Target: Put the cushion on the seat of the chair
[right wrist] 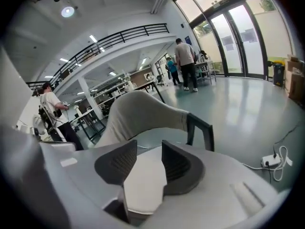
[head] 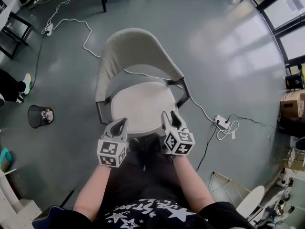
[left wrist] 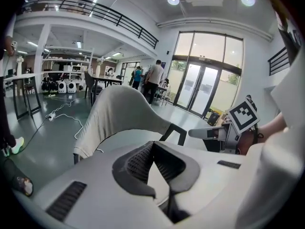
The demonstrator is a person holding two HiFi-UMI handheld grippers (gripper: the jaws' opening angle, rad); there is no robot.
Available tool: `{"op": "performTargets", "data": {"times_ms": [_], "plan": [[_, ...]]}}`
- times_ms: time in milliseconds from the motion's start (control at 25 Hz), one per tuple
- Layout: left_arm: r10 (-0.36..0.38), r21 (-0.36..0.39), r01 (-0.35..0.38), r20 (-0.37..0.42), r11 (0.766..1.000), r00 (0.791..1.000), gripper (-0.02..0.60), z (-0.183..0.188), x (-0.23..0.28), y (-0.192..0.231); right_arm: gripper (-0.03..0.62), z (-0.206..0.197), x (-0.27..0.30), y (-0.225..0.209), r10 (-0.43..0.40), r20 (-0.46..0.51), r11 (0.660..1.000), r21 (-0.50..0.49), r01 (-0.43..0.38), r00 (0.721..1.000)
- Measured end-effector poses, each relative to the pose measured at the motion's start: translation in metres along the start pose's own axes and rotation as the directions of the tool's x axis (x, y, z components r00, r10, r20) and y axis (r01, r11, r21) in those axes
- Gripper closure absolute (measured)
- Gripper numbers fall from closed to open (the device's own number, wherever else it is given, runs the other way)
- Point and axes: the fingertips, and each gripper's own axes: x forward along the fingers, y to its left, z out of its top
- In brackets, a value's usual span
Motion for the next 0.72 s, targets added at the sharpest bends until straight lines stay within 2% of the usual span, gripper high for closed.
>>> {"op": "performTargets", "data": {"times_ms": [160, 280, 480, 720], "plan": [[-0.025, 0.026, 0.025, 0.031, 0.999, 0.999, 0.572, 0.012, -0.016, -0.013, 0.493, 0.014, -0.022, 0.051, 0.116, -0.006, 0.988, -0.101, -0.116, 0.993], [-0.019, 0.033, 0.017, 0.057, 0.999, 0.998, 0.572, 0.019, -0.027, -0.021, 0.539, 0.023, -0.036, 0.067, 0.155, 0.005, 0.975, -0.165, -0.152, 0.988], [0.062, -0.006, -0.062, 0.112, 0.998, 0.992, 0.572, 0.029, -0.046, -0.029, 0.588, 0.034, -0.045, 0.08, 0.244, -0.009, 0.95, -0.197, -0.241, 0.97], [0.13, -0.034, -0.126, 0.156, 0.991, 0.979, 0.573, 0.031, -0.072, -0.058, 0.591, 0.05, -0.072, 0.086, 0.342, -0.014, 0.916, -0.216, -0.337, 0.939]]}}
